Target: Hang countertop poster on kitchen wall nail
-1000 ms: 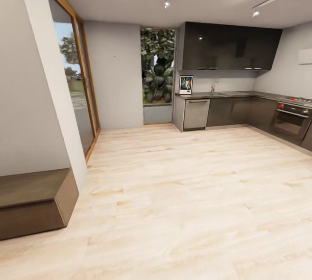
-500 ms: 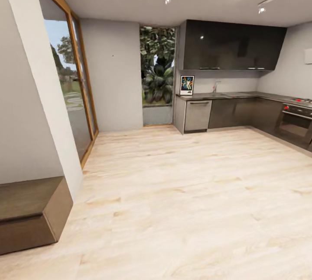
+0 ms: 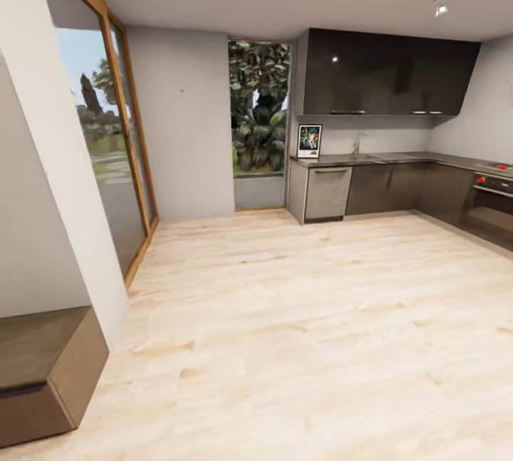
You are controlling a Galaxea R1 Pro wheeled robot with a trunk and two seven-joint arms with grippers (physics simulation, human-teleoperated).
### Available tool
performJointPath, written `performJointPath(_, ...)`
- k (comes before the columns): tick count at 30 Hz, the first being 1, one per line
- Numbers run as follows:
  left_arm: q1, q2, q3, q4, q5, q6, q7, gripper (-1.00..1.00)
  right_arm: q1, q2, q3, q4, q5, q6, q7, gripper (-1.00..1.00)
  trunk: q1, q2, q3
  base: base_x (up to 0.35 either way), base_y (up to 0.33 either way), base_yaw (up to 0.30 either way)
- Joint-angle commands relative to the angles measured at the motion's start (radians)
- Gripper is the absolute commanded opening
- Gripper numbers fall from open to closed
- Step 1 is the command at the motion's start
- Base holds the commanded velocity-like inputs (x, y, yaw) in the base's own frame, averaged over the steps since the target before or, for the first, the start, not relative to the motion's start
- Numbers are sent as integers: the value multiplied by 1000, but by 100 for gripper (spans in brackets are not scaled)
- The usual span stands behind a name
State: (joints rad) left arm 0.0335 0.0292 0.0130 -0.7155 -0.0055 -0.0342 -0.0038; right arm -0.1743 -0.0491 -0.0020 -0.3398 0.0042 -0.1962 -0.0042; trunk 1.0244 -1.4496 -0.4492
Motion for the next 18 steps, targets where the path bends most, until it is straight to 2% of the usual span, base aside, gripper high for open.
performJointPath(1,0,0,1,-1,-1,-2,0,100,-1,0,0,1,0,-3,0,100,1,0,-1,335,0,0)
performJointPath(15,0,0,1,-1,-1,-3,-1,100,-1,0,0,1,0,-3,0,100,1,0,-1,335,0,-1)
performJointPath(18,0,0,1,-1,-1,-3,-1,100,-1,0,-1,1,-1,-3,0,100,1,0,-1,335,0,-116)
